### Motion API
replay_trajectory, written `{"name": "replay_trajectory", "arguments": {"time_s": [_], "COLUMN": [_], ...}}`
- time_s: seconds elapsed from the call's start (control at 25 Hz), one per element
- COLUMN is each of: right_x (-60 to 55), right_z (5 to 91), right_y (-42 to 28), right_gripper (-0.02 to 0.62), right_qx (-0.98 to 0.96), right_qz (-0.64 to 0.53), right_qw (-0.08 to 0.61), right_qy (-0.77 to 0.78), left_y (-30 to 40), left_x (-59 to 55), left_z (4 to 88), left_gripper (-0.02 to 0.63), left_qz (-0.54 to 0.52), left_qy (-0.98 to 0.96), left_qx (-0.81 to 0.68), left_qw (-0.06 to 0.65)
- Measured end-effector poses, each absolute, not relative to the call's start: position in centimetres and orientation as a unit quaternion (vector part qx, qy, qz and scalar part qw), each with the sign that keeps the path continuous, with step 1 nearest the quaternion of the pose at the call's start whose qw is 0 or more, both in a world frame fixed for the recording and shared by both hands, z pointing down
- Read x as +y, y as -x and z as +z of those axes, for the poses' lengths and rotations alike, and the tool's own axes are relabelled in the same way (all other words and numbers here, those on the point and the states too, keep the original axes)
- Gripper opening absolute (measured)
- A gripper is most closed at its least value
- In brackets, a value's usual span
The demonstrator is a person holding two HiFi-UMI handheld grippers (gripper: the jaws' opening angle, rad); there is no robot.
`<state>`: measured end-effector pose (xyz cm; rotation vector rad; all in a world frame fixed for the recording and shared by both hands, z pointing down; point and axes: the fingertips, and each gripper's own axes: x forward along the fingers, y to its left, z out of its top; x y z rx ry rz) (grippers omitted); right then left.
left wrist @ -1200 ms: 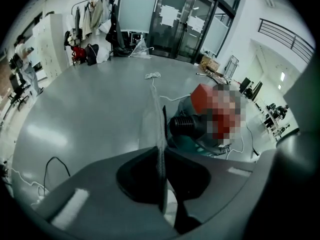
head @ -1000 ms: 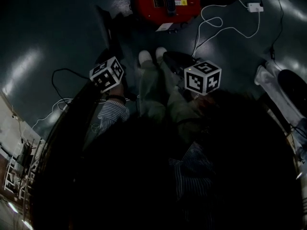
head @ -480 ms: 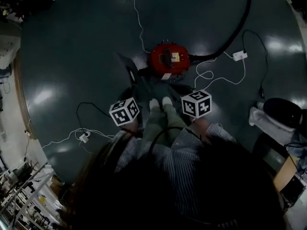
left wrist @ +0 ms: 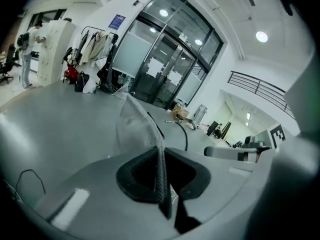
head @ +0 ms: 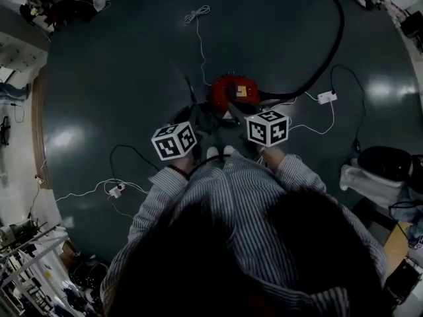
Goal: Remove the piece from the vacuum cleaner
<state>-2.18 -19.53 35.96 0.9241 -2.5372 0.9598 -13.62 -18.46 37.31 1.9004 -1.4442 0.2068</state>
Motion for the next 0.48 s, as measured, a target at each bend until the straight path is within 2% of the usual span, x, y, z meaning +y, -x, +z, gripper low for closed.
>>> {"name": "replay_trajectory", "arguments": {"time_s": [0.48], "right_x": [-20.1], "right_z": [35.5], "right_y": [1.5], "right_gripper": [0.002], "right_qx": [-0.886], "right_qz": [0.298], "right_qw": [0.158], "right_qy": [-0.318], "left_y": [11.8], "left_x": [-18.4], "left_z": [36.8], "left_gripper": [0.025], "left_qz": [0.086], "left_qy": [-0.757], "left_qx": [-0.543], "left_qw": [0.352]}}
